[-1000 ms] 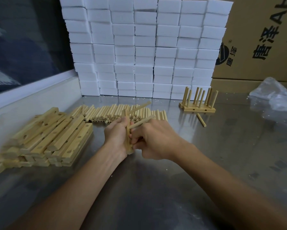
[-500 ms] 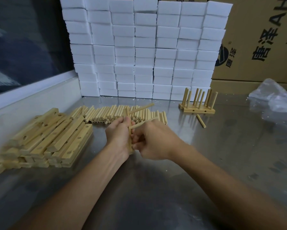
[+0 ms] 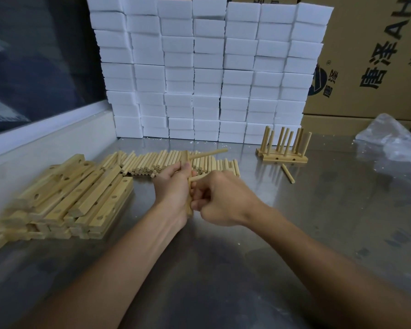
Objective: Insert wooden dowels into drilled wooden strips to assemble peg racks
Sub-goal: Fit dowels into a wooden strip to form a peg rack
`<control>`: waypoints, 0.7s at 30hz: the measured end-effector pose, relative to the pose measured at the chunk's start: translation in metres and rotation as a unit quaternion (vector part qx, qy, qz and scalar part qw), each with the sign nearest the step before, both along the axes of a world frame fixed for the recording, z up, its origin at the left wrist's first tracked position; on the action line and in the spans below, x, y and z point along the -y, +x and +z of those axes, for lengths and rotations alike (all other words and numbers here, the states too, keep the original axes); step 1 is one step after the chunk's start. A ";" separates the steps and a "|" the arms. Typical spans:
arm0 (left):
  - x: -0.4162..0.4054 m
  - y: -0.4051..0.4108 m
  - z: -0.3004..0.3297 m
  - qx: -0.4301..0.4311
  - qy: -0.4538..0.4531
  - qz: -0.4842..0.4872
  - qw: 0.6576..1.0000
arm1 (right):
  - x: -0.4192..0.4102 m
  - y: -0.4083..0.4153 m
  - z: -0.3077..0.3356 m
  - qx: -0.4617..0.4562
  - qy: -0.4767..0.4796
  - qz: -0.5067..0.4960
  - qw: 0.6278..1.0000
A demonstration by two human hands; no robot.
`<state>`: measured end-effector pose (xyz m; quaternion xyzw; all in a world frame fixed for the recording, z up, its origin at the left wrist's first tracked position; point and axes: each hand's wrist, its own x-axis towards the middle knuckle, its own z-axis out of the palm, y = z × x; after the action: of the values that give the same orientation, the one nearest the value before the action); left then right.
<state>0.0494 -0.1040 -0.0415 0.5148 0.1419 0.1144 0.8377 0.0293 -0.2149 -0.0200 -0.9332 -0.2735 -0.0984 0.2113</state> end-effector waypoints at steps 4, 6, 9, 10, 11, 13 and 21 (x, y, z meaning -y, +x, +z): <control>-0.002 0.002 0.002 -0.007 -0.023 0.006 1.000 | -0.001 -0.003 -0.001 0.109 -0.115 0.045 0.986; -0.002 0.002 0.002 -0.008 -0.021 0.009 1.000 | -0.002 -0.003 -0.001 0.123 -0.120 0.040 0.984; -0.001 0.002 0.000 0.009 0.006 0.023 1.000 | -0.002 0.000 -0.002 0.041 -0.035 0.010 0.999; 0.000 0.002 -0.001 0.014 0.018 0.025 0.999 | -0.001 0.001 -0.002 0.017 -0.011 0.002 1.000; 0.001 0.002 -0.002 0.017 0.028 0.025 0.999 | 0.001 0.002 -0.002 -0.004 0.009 -0.002 1.000; 0.003 0.001 -0.004 0.019 0.043 0.025 0.999 | 0.003 0.004 -0.002 -0.041 0.035 -0.004 0.999; 0.000 0.005 -0.004 0.019 -0.002 0.008 1.000 | 0.007 0.007 0.005 0.009 -0.028 0.020 0.999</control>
<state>0.0548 -0.1037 -0.0458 0.5096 0.1307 0.1304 0.8404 0.0366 -0.2220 -0.0152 -0.9322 -0.2965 -0.0950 0.1847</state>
